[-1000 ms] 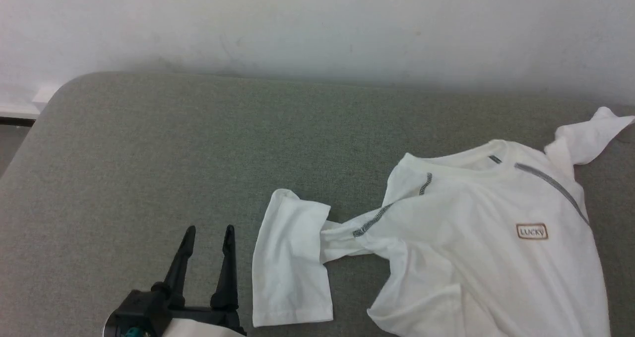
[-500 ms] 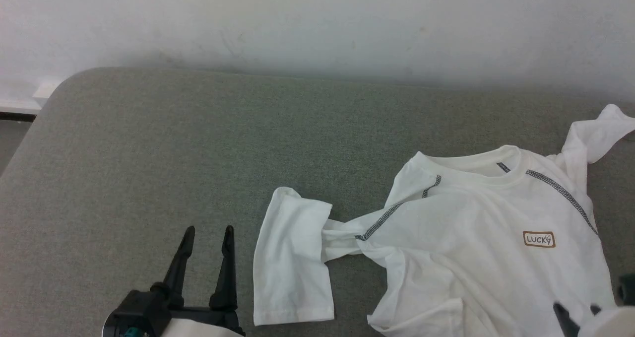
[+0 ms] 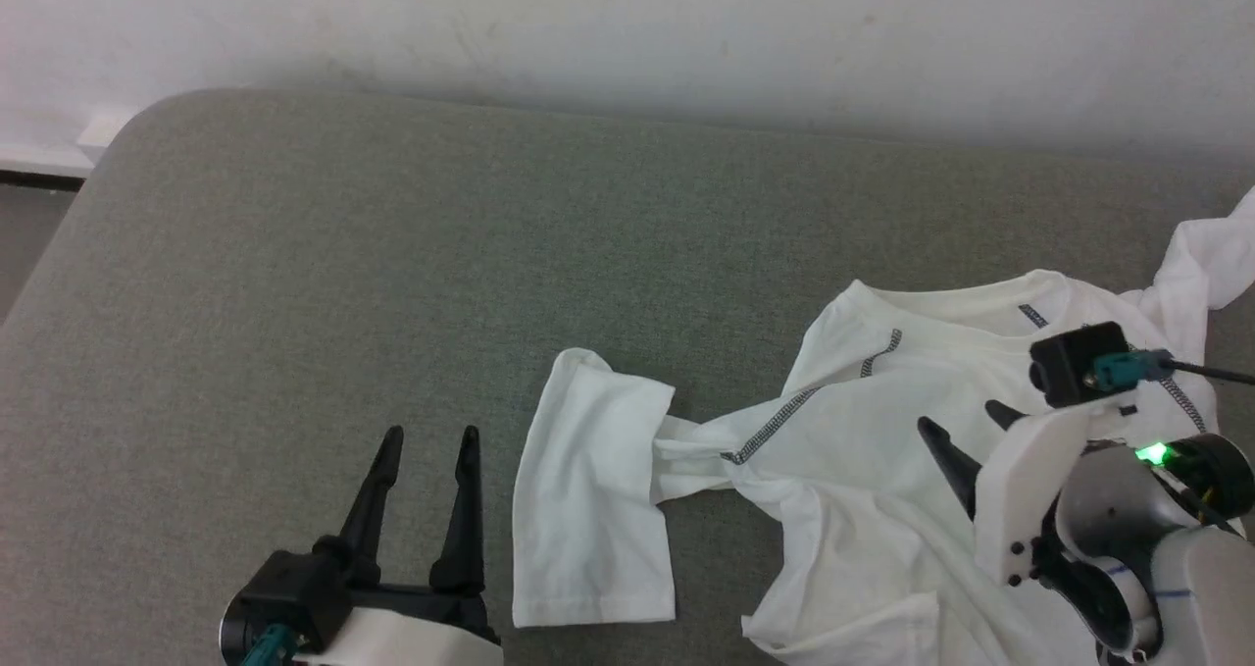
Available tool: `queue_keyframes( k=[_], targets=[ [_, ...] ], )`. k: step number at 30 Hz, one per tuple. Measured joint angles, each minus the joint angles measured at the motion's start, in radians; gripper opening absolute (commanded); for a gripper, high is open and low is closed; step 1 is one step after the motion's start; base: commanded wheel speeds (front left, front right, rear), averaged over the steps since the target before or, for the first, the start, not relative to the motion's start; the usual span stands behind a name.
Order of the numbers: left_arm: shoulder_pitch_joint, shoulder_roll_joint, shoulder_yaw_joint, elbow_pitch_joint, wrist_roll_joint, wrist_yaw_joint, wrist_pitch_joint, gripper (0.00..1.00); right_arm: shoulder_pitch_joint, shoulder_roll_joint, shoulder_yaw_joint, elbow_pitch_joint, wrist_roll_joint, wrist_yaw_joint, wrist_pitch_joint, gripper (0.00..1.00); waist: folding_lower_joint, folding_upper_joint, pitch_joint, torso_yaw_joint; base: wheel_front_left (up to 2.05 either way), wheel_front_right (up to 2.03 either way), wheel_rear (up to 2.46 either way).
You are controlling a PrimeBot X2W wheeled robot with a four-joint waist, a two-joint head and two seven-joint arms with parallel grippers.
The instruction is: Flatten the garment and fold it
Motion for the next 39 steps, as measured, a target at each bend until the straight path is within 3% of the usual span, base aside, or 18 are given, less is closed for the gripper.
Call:
queue_keyframes(
  k=[9, 13, 19, 20, 21, 23, 33, 39],
  targets=[
    [-0.044, -0.002, -0.01, 0.022, -0.01, -0.003, 0.0, 1.0, -0.228, -0.035, 0.103, 0.284, -0.053, 0.0, -0.002, 1.0, 0.0001, 0.0, 0.066, 0.049, 0.0, 0.0, 0.0],
    [-0.06, -0.004, -0.023, 0.026, -0.018, -0.01, 0.0, 1.0, -0.283, -0.045, 0.135, 0.408, -0.084, 0.0, 0.063, 1.0, 0.0001, 0.0, 0.092, 0.075, 0.0, 0.0, 0.0],
    [-0.076, -0.006, -0.028, 0.031, -0.024, -0.011, 0.0, 1.0, -0.347, -0.066, 0.158, 0.48, -0.094, 0.0, 0.113, 1.0, -0.0002, -0.0001, 0.122, 0.114, 0.0, 0.0, 0.0],
    [-0.076, -0.006, -0.029, 0.031, -0.025, -0.011, 0.0, 1.0, -0.353, -0.069, 0.16, 0.486, -0.094, 0.0, 0.113, 0.78, -0.0002, -0.0001, 0.127, 0.119, 0.0, 0.0, 0.0],
    [-0.076, -0.007, -0.029, 0.032, -0.025, -0.011, 0.0, 1.0, -0.357, -0.072, 0.163, 0.49, -0.094, 0.0, 0.113, 0.43, -0.0002, -0.0001, 0.131, 0.123, 0.0, 0.0, 0.0],
    [-0.076, -0.007, -0.03, 0.035, -0.026, -0.011, 0.0, 1.0, -0.363, -0.078, 0.174, 0.493, -0.094, 0.0, 0.11, 0.0, -0.0002, -0.0001, 0.137, 0.131, 0.0, 0.0, 0.0],
    [-0.076, -0.007, -0.034, 0.05, -0.027, -0.011, 0.0, 1.0, -0.401, -0.076, 0.21, 0.524, -0.098, 0.0, -0.072, 0.0, 0.0, -0.0001, 0.113, 0.133, 0.0, 0.0, 0.0],
    [-0.076, -0.008, -0.044, 0.052, -0.027, -0.012, 0.0, 1.0, -0.498, -0.047, 0.196, 0.576, -0.162, 0.0, -0.229, 0.0, 0.0, -0.0001, 0.105, 0.144, 0.0, 0.0, 0.0]
  ],
)
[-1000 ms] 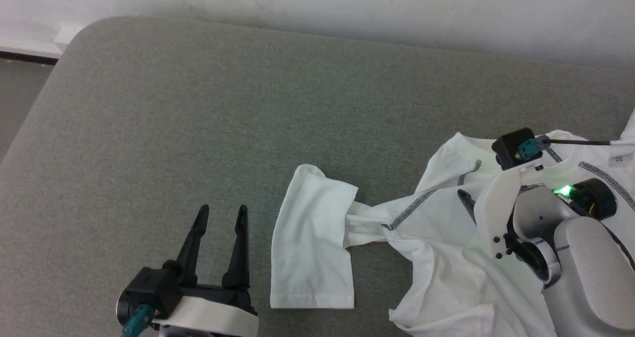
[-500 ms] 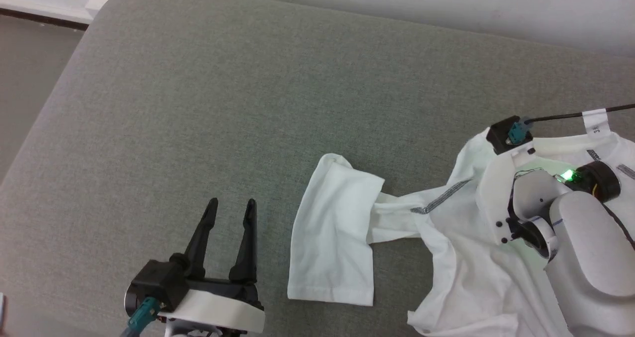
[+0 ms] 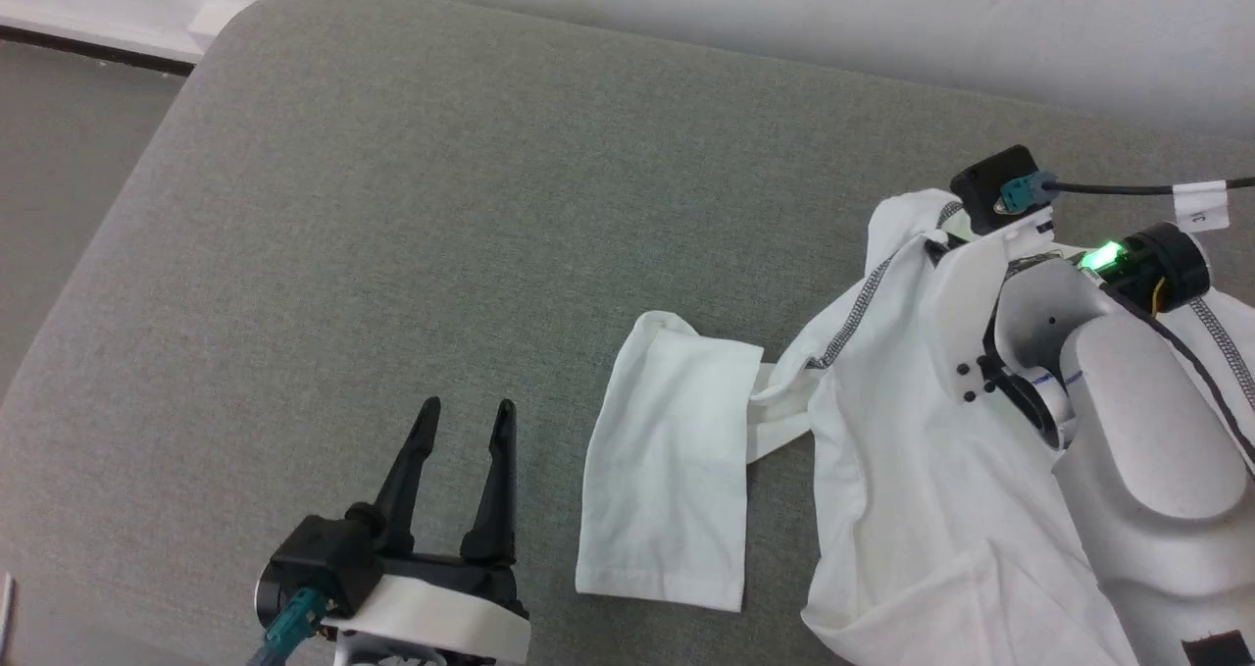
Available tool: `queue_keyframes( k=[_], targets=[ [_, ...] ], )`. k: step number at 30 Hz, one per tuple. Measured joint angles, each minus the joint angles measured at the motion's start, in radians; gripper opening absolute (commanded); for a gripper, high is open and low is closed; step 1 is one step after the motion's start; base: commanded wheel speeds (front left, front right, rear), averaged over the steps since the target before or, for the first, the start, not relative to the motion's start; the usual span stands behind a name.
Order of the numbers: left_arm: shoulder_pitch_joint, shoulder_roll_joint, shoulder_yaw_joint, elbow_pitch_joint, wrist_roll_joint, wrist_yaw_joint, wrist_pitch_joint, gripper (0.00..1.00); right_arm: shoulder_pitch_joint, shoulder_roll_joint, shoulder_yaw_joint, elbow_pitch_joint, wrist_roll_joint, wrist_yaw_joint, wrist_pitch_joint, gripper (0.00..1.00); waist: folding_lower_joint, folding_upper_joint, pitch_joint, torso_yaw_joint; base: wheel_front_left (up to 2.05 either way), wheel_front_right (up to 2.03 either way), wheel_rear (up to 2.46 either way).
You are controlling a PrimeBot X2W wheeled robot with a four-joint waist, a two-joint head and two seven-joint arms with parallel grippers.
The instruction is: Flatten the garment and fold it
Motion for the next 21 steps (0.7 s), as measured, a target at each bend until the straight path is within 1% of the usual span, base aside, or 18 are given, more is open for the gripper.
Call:
queue_keyframes(
  k=[2, 6, 7, 8, 9, 10, 11, 14, 16, 21],
  targets=[
    [0.0, 0.0, 0.001, 0.002, 0.0, -0.007, 0.0, 1.0, -0.008, 0.017, -0.002, 0.037, -0.016, 0.0, -0.025, 0.0, 0.0, 0.0, -0.001, 0.005, 0.0, 0.0, 0.0],
    [0.0, 0.0, 0.0, 0.004, 0.0, -0.007, 0.0, 1.0, -0.001, 0.046, 0.009, 0.126, -0.018, 0.0, -0.03, 0.0, -0.0001, 0.0, 0.002, 0.013, 0.0, 0.0, 0.0],
    [0.0, 0.0, 0.001, 0.004, 0.0, -0.007, 0.0, 1.0, 0.001, 0.049, 0.013, 0.142, -0.018, 0.0, -0.03, 0.09, 0.0, 0.0, 0.004, 0.014, 0.0, 0.0, 0.0],
    [0.0, -0.001, 0.0, 0.004, 0.0, -0.007, 0.0, 1.0, 0.001, 0.051, 0.017, 0.156, -0.017, 0.0, -0.031, 0.26, 0.0, 0.0, 0.006, 0.014, 0.0, 0.0, 0.0],
    [0.0, -0.001, 0.0, 0.004, 0.0, -0.007, 0.0, 1.0, 0.001, 0.051, 0.021, 0.165, -0.016, 0.0, -0.034, 0.45, 0.0, 0.0, 0.008, 0.014, 0.0, 0.0, 0.0],
    [0.0, -0.001, 0.001, 0.004, 0.0, -0.007, 0.0, 1.0, 0.001, 0.051, 0.025, 0.17, -0.015, 0.0, -0.04, 0.92, 0.0001, 0.0, 0.009, 0.013, 0.0, 0.0, 0.0],
    [0.0, -0.001, 0.002, 0.005, 0.0, -0.007, 0.0, 1.0, 0.001, 0.052, 0.026, 0.171, -0.005, 0.0, -0.046, 1.0, 0.0, 0.0, 0.01, 0.011, 0.0, 0.0, 0.0],
    [0.0, -0.001, 0.006, 0.006, 0.0, -0.007, 0.0, 1.0, 0.0, 0.051, 0.025, 0.154, 0.025, 0.0, -0.072, 1.0, 0.0, 0.0, 0.006, -0.002, 0.0, 0.0, 0.0],
    [0.0, -0.002, 0.007, 0.006, 0.0, -0.006, 0.0, 1.0, 0.002, 0.048, 0.01, 0.119, 0.048, 0.0, -0.094, 1.0, 0.0, 0.0, -0.003, -0.011, 0.0, 0.0, 0.0],
    [0.007, -0.002, 0.019, -0.002, 0.004, -0.005, 0.0, 1.0, 0.067, 0.033, -0.079, -0.053, 0.078, 0.0, -0.162, 1.0, -0.0002, 0.0, -0.032, -0.043, 0.0, 0.0, 0.0]
  ],
)
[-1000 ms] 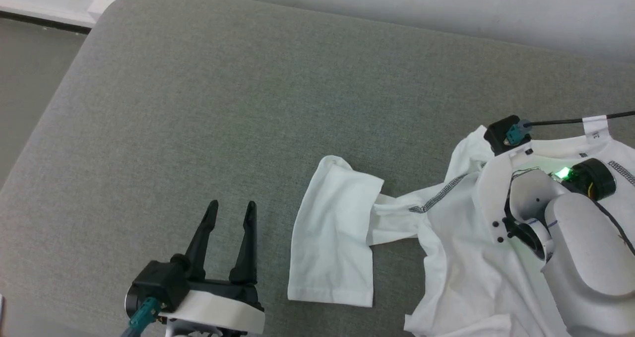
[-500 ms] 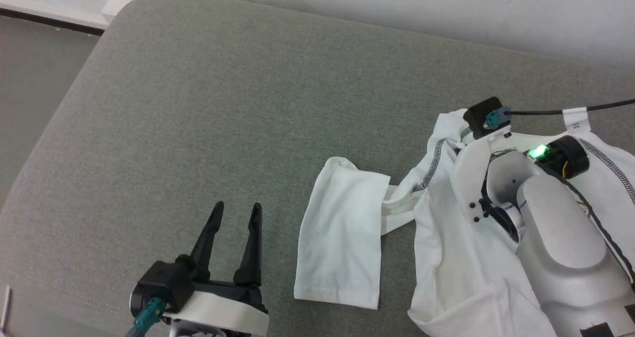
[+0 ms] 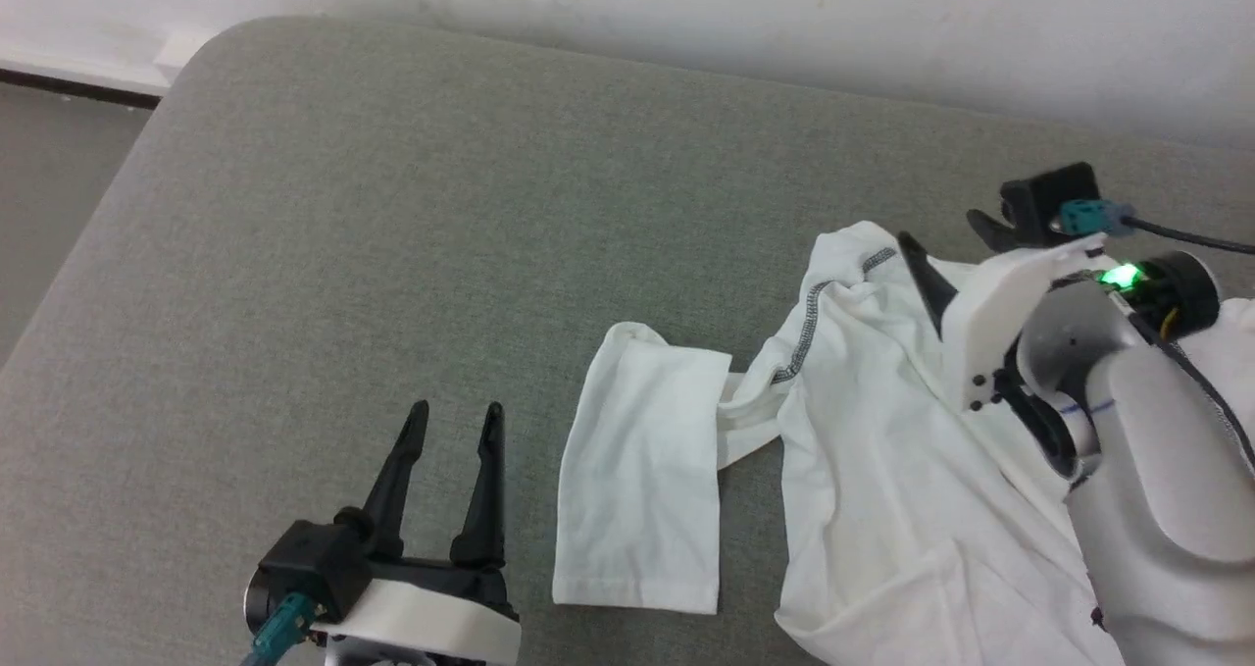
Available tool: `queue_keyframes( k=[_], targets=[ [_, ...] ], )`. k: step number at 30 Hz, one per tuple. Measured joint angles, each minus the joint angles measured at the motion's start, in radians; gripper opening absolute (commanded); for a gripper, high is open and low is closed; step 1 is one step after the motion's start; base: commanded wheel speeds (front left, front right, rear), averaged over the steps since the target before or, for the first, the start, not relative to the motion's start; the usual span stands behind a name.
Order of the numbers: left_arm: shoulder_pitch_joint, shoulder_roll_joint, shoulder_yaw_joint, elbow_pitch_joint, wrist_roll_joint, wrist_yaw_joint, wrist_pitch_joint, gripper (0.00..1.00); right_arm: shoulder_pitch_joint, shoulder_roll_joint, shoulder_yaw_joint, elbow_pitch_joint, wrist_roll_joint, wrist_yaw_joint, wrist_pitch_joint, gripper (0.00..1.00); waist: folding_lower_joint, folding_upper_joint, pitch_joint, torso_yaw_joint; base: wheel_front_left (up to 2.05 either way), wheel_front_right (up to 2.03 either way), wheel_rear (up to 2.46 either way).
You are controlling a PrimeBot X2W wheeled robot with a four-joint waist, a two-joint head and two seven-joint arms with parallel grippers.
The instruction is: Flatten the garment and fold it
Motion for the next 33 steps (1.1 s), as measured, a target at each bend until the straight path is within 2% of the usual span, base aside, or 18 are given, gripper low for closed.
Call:
queue_keyframes(
  k=[5, 11, 13, 18, 23, 27, 33],
  targets=[
    [0.025, 0.003, 0.012, -0.011, 0.008, 0.001, 0.0, 1.0, 0.179, 0.021, -0.153, -0.226, -0.029, 0.0, -0.048, 1.0, 0.0, 0.0, -0.027, -0.049, 0.0, 0.0, 0.0],
    [0.041, 0.007, 0.03, -0.037, 0.017, 0.001, 0.0, 1.0, 0.451, 0.112, -0.352, -0.473, -0.113, 0.0, -0.161, 1.0, -0.0001, 0.0, -0.049, -0.118, 0.0, 0.0, 0.0],
    [0.05, 0.009, 0.041, -0.044, 0.017, 0.002, 0.0, 1.0, 0.534, 0.121, -0.398, -0.524, -0.133, 0.0, -0.214, 1.0, -0.0001, 0.0, -0.053, -0.141, 0.0, 0.0, 0.0],
    [0.092, 0.016, 0.069, -0.053, 0.017, 0.008, 0.0, 1.0, 0.68, 0.122, -0.457, -0.51, -0.03, 0.0, -0.322, 1.0, -0.0001, 0.0, -0.062, -0.199, 0.0, 0.0, 0.0],
    [0.103, 0.028, 0.071, -0.054, 0.03, 0.016, 0.013, 1.0, 0.705, 0.123, -0.446, -0.481, -0.001, 0.0, -0.373, 1.0, 0.0, 0.0, -0.07, -0.251, 0.0, 0.0, 0.0],
    [0.054, 0.068, 0.058, -0.036, 0.056, 0.017, 0.125, 1.0, 0.688, 0.123, -0.438, -0.477, 0.001, 0.0, -0.379, 1.0, 0.0, 0.0, -0.07, -0.276, 0.0, 0.0, 0.0],
    [-0.047, 0.132, 0.018, 0.045, 0.073, 0.016, 0.452, 1.0, 0.664, 0.123, -0.427, -0.47, 0.009, 0.0, -0.38, 1.0, 0.0001, 0.0, -0.047, -0.275, 0.0, 0.0, 0.0]
  ],
)
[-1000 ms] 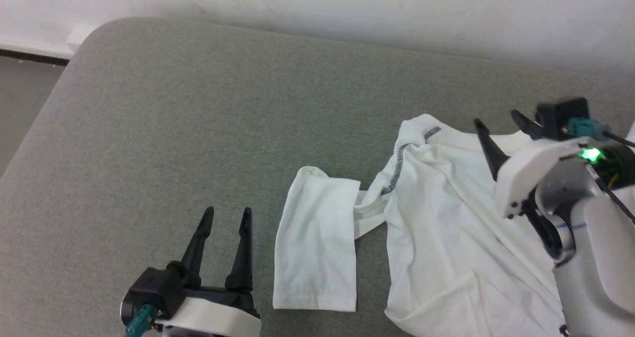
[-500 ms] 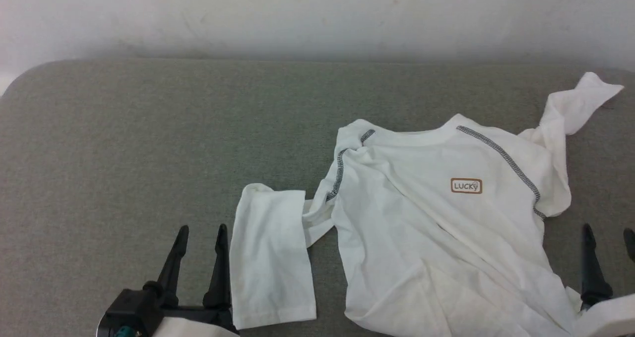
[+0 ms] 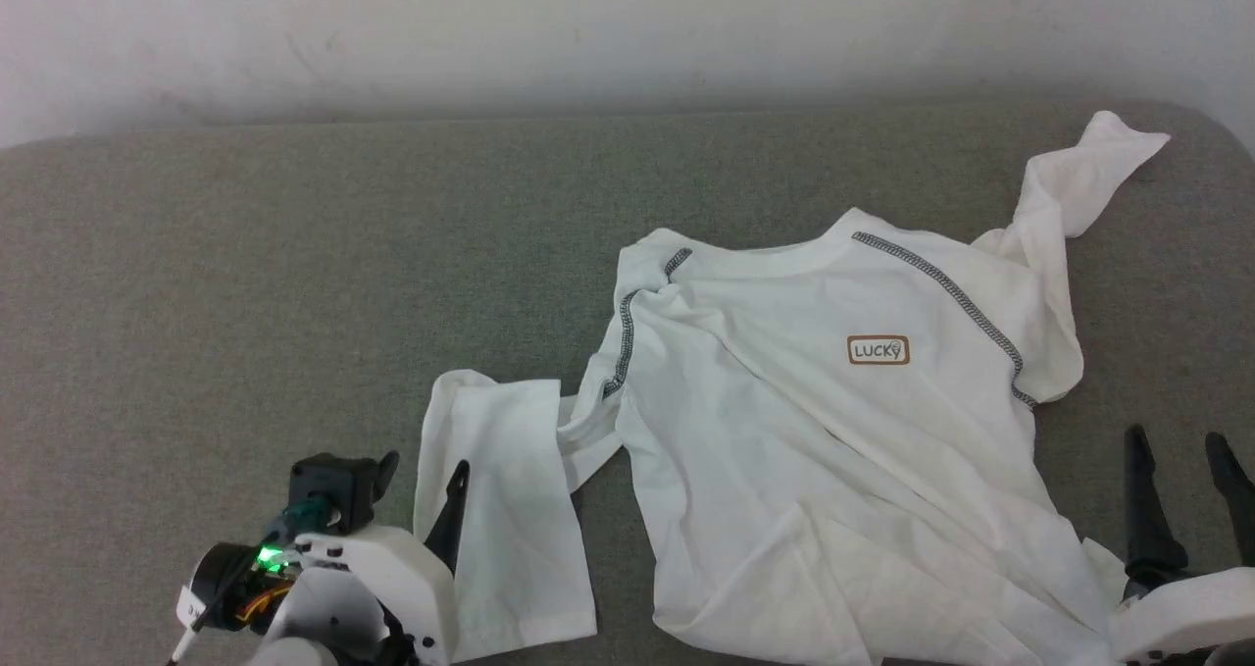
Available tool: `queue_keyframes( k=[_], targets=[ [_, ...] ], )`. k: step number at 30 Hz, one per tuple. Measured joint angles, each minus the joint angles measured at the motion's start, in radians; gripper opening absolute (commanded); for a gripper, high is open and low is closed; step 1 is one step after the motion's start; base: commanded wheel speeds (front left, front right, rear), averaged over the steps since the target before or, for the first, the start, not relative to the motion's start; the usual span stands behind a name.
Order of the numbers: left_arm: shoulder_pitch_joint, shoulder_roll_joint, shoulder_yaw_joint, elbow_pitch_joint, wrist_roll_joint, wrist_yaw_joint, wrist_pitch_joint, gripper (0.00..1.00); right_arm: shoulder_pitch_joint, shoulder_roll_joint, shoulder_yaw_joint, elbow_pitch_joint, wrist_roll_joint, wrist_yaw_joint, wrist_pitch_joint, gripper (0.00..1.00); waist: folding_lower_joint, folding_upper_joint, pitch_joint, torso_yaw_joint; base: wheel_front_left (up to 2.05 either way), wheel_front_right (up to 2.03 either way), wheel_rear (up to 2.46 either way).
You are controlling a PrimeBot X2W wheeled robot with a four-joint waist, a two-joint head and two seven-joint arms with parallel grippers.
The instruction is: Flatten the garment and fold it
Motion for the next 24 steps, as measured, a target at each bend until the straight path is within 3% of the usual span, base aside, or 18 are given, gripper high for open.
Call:
queue_keyframes(
  k=[6, 11, 13, 20, 24],
  targets=[
    [-0.052, 0.041, -0.033, 0.078, 0.009, -0.009, 0.213, 1.0, -0.007, 0.0, 0.012, 0.007, 0.012, 0.0, 0.004, 1.0, 0.0, 0.0, 0.026, 0.005, 0.0, 0.0, 0.0],
    [-0.077, 0.04, -0.053, 0.109, 0.007, -0.019, 0.258, 1.0, -0.016, 0.001, 0.017, 0.007, 0.017, 0.0, 0.008, 1.0, 0.0, 0.0, 0.034, 0.002, 0.0, 0.0, 0.0],
    [-0.079, 0.036, -0.057, 0.111, -0.008, -0.027, 0.246, 0.0, -0.015, 0.001, 0.016, 0.008, 0.017, 0.0, 0.011, 1.0, 0.0, 0.0, 0.03, 0.003, 0.0, 0.0, 0.0],
    [-0.066, -0.001, -0.018, 0.039, -0.085, -0.033, 0.181, 0.0, -0.013, 0.001, 0.019, 0.019, 0.023, 0.0, 0.018, 1.0, 0.0, 0.0, -0.002, 0.014, 0.0, 0.0, 0.0],
    [-0.027, 0.035, 0.1, -0.105, -0.127, 0.016, 0.165, 0.0, -0.008, 0.001, 0.025, 0.02, 0.023, 0.0, 0.02, 1.0, -0.0001, 0.0, -0.021, 0.028, 0.0, 0.0, 0.0]
  ],
)
